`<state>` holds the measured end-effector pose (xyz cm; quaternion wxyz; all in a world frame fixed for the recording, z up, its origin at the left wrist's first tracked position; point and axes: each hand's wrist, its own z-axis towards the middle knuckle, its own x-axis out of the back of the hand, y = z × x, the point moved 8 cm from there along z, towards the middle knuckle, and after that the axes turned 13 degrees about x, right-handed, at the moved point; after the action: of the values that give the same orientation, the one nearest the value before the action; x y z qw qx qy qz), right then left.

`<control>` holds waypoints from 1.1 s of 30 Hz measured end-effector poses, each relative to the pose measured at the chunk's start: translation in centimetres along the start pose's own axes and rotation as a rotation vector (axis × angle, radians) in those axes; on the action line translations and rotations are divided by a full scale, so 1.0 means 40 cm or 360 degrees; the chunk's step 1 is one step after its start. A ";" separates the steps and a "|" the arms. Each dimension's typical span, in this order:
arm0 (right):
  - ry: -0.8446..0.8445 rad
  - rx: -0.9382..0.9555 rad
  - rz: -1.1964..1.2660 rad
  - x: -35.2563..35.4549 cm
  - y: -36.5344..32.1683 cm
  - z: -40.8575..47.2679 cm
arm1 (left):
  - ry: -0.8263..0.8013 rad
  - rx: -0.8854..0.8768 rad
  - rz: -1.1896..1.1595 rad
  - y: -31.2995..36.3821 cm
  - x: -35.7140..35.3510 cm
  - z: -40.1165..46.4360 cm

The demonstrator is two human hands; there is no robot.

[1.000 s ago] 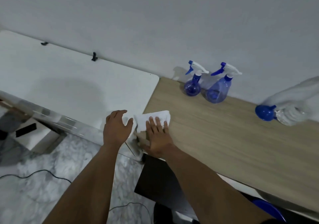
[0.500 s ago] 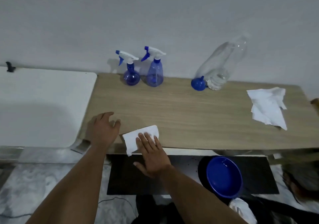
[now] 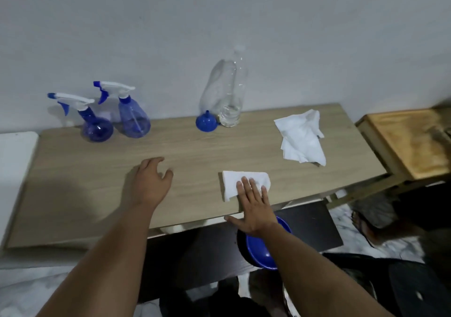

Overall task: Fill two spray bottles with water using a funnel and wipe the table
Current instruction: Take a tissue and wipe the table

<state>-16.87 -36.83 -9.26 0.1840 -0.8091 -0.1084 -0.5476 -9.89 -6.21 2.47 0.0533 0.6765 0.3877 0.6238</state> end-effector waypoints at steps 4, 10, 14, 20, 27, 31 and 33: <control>-0.0093 -0.0172 0.0092 0.030 0.163 -0.032 | -0.0005 -0.0063 -0.0014 0.079 -0.050 -0.019; -0.0012 -0.0370 0.0283 0.060 0.181 -0.028 | 0.0008 -0.0074 0.0015 0.075 -0.038 -0.013; -0.0062 -0.0474 0.0302 0.116 0.234 0.016 | 0.0019 -0.0036 0.0060 0.004 -0.002 0.015; 0.0035 -0.0862 0.0584 0.133 0.266 -0.009 | -0.0028 0.0035 0.0143 -0.111 0.032 0.030; 0.0217 -0.0918 0.0574 0.006 0.028 -0.079 | -0.0007 0.0027 0.0049 -0.189 0.129 0.034; 0.0163 -0.0577 0.0299 -0.061 -0.212 -0.031 | 0.0086 0.0046 0.0071 -0.256 0.211 0.044; 0.0187 -0.0408 0.0237 -0.077 -0.330 0.001 | 0.0118 0.0076 0.0049 -0.298 0.241 0.053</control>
<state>-22.98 -24.75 -9.77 0.1253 -0.7983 0.0337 -0.5881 -14.22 8.63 3.14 0.0130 0.6598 0.3937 0.6399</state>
